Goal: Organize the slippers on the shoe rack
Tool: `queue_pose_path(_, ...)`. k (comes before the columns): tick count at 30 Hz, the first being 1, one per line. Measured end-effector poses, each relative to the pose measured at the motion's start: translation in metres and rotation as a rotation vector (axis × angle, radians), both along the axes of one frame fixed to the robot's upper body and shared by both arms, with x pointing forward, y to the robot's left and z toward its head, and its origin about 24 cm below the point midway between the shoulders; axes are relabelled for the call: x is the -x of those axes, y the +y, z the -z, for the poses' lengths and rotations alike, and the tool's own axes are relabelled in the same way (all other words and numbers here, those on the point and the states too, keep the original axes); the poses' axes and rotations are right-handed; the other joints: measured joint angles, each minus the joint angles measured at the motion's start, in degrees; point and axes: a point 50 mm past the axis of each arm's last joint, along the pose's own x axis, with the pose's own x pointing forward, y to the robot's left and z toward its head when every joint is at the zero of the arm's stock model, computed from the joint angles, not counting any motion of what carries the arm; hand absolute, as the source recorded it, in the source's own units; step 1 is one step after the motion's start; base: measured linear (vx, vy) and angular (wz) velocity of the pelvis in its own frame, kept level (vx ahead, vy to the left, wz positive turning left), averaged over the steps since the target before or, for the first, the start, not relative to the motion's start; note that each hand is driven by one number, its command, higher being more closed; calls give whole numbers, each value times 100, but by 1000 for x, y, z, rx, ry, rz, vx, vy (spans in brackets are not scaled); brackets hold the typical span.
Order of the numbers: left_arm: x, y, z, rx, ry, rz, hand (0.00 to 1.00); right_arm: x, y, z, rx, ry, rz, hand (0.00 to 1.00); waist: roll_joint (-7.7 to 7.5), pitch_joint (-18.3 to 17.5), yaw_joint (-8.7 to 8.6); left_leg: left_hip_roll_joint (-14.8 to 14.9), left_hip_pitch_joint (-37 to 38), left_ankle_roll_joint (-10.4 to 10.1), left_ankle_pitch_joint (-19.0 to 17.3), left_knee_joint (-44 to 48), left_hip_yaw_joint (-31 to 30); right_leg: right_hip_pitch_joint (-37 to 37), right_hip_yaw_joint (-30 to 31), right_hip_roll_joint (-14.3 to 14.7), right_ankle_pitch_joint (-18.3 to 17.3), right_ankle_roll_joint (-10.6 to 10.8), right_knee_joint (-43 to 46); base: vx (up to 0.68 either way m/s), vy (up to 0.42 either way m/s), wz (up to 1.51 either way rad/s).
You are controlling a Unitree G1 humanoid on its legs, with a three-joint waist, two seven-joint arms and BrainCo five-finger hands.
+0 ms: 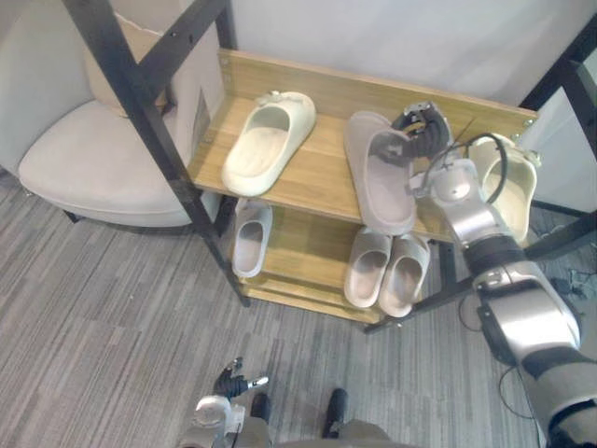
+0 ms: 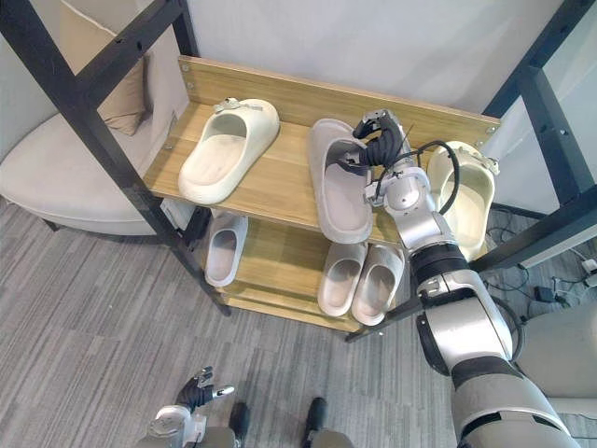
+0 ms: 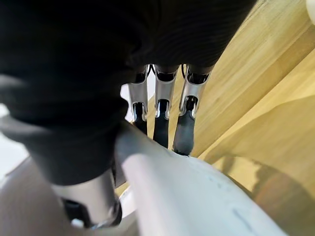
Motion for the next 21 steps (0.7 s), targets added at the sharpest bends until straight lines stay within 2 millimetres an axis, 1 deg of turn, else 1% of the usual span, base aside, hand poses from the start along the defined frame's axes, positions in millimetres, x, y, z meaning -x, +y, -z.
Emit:
queue_pose_path(2,1,2,0,-8,5,-2,0,2,0,1,-19,-11,-4,100,-4,2,-4,2,67,2,6,-31,25,4,20,2,0,0,0,28,-5,-5)
queue_pose_path(5,1,2,0,-9,6,-3,0,13,2,5,-60,-50,-34,100,-4,1,-15,-1,80,2,6,-29,91,5,37,-6,0,0,0,35,3,-3)
queue_pose_path(8,2,2,1,-10,17,-5,0,30,3,14,-94,-88,-65,100,-5,1,-40,-11,107,2,5,-25,128,29,49,-23,1,0,0,38,3,-2)
queue_pose_path(11,4,2,2,-12,27,-5,0,47,10,26,-151,-112,-101,100,-6,-1,-104,-7,201,3,1,-14,143,115,70,-41,1,1,0,22,0,-2)
queue_pose_path(14,5,2,2,-14,31,1,0,66,18,25,-206,-184,-147,100,-7,-8,-172,-12,209,13,-10,14,152,126,84,-64,2,3,0,0,0,0)
queue_pose_path(19,7,1,3,-21,38,21,0,95,33,25,-263,-260,-232,100,-7,-57,-222,-3,342,4,-42,69,219,257,148,-62,-7,19,-4,-21,-11,-6)
queue_pose_path(21,9,1,4,-22,44,26,0,106,39,24,-285,-294,-267,100,15,-96,-236,13,374,38,-105,77,238,276,194,-46,-14,28,-11,-37,-15,-10)
